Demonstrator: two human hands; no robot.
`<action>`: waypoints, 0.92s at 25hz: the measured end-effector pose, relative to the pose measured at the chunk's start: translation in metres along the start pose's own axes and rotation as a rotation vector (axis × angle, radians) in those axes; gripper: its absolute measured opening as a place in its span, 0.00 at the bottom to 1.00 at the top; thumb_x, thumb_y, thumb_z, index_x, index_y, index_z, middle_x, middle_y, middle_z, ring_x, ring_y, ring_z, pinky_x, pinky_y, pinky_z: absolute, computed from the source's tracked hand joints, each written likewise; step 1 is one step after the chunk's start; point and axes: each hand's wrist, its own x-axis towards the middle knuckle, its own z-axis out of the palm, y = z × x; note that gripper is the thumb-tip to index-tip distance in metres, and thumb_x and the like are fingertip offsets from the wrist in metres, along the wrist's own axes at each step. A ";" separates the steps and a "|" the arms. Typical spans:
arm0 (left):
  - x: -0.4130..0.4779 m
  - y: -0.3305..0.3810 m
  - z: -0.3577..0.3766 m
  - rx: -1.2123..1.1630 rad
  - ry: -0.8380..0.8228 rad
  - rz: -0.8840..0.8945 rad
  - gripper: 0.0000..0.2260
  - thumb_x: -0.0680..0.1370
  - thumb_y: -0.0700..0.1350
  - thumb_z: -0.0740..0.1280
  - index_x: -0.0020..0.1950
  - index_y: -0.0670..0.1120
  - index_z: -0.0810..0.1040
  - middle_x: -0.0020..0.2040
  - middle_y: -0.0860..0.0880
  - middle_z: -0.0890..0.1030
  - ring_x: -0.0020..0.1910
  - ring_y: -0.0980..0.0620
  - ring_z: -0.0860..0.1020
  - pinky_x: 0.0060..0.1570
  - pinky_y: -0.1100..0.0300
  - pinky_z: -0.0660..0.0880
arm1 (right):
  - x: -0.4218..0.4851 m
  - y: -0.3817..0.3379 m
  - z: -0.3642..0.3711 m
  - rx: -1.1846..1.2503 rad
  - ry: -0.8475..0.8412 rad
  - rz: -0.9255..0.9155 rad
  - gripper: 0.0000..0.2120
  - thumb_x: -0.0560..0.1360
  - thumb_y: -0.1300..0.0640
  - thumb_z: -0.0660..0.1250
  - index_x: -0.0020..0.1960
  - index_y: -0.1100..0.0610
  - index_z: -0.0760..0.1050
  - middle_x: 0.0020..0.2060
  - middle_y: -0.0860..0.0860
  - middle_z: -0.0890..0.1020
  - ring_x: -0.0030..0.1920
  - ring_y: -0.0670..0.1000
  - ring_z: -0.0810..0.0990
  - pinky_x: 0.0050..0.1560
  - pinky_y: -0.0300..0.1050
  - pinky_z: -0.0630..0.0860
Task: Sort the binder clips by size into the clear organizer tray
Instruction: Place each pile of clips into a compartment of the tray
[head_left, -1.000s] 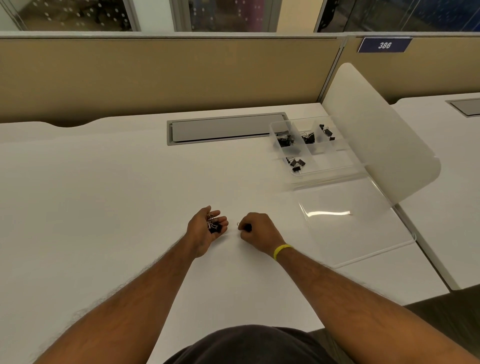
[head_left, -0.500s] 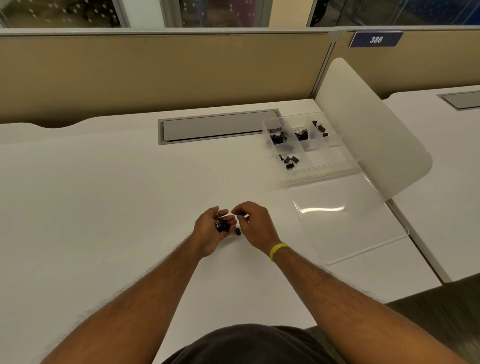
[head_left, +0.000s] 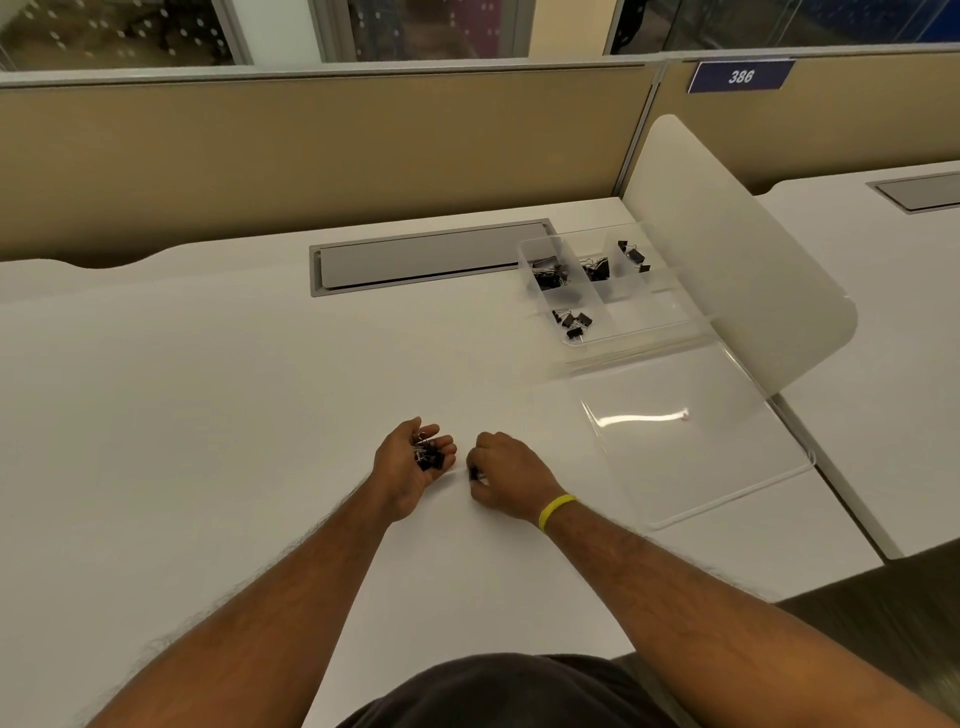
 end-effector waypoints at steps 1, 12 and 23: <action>0.000 0.000 0.001 0.009 0.004 0.001 0.12 0.82 0.47 0.59 0.52 0.38 0.74 0.46 0.38 0.79 0.42 0.43 0.79 0.48 0.52 0.77 | -0.001 0.001 -0.001 0.093 0.047 0.052 0.07 0.72 0.57 0.65 0.48 0.59 0.78 0.45 0.54 0.77 0.48 0.56 0.76 0.44 0.47 0.71; 0.000 -0.018 0.065 0.085 -0.138 -0.019 0.19 0.83 0.50 0.56 0.63 0.38 0.75 0.53 0.40 0.80 0.51 0.46 0.81 0.46 0.56 0.78 | -0.005 0.003 -0.025 0.604 0.315 0.143 0.15 0.75 0.58 0.61 0.60 0.55 0.76 0.66 0.49 0.75 0.66 0.46 0.70 0.66 0.42 0.69; 0.009 -0.043 0.220 0.339 -0.414 0.057 0.14 0.81 0.64 0.47 0.46 0.60 0.67 0.45 0.60 0.67 0.48 0.57 0.69 0.74 0.47 0.52 | 0.005 0.090 -0.082 1.206 0.620 0.697 0.13 0.80 0.56 0.58 0.61 0.47 0.77 0.60 0.42 0.79 0.63 0.43 0.76 0.67 0.43 0.71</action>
